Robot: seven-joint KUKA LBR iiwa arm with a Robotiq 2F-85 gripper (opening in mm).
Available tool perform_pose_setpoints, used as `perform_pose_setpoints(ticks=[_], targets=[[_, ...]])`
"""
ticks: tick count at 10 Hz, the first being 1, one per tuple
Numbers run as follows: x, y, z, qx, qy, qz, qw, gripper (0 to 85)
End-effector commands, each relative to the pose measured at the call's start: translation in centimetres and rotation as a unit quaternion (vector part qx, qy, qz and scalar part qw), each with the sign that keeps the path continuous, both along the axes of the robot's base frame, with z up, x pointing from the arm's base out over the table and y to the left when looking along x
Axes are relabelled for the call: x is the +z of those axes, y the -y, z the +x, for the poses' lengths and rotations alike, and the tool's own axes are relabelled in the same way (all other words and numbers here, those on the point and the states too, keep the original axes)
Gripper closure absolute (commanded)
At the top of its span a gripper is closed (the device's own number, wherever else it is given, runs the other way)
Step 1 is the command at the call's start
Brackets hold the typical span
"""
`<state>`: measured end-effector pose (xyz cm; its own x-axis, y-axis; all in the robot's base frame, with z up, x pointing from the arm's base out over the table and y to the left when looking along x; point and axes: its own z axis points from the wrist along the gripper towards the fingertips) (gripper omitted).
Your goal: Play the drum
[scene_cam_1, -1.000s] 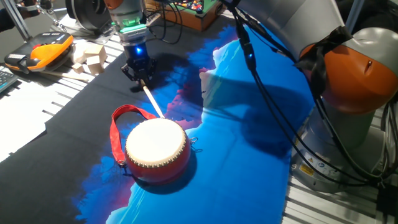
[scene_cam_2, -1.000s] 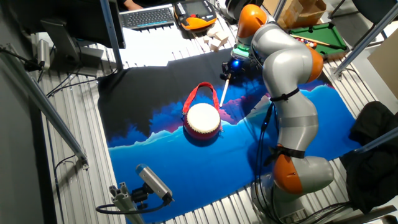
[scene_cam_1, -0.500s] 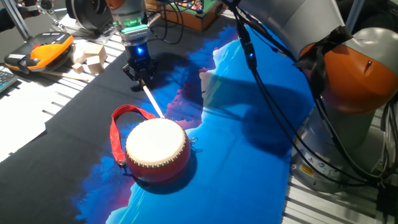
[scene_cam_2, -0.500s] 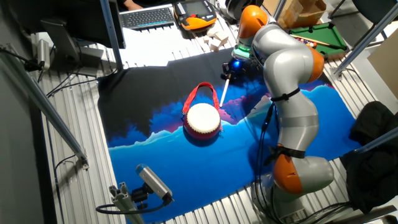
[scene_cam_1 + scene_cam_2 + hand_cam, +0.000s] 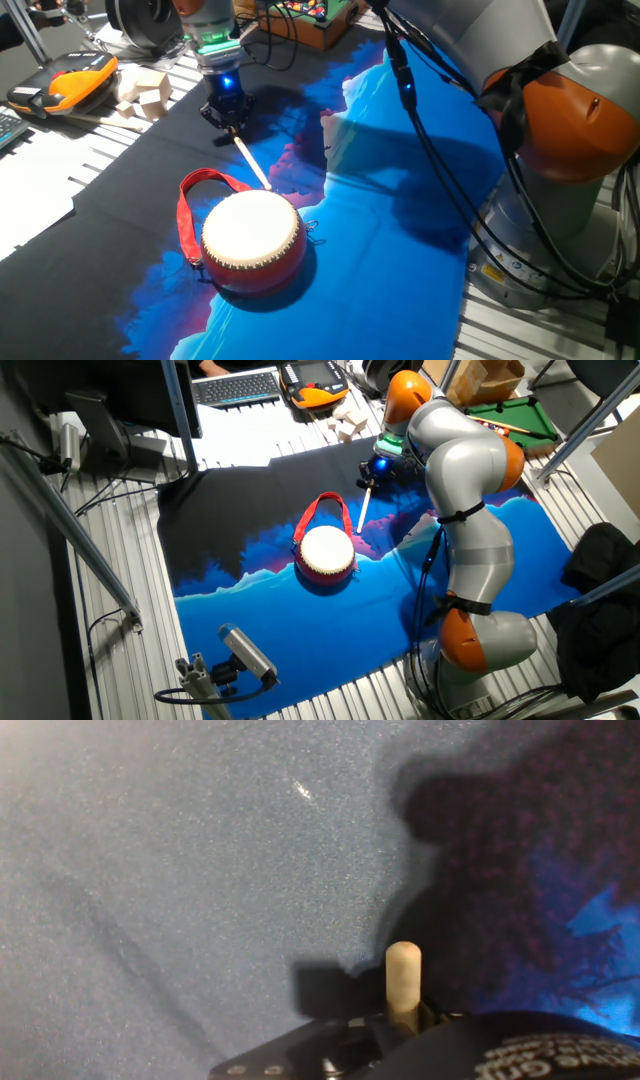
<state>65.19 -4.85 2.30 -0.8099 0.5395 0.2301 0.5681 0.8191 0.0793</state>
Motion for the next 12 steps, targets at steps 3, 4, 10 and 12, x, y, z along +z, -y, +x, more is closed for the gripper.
perform_pose_setpoints(ticks=[3,4,10,12], targets=[[2.2,-0.5,-0.09,-0.014,-0.007,0.031,0.9994,85.0],[3.8,-1.0,-0.36,-0.019,-0.005,0.031,0.9993,85.0],[11.2,-3.4,-3.21,-0.057,0.001,0.059,0.9967,85.0],[12.7,-4.5,-4.30,-0.057,0.006,0.055,0.9969,85.0]])
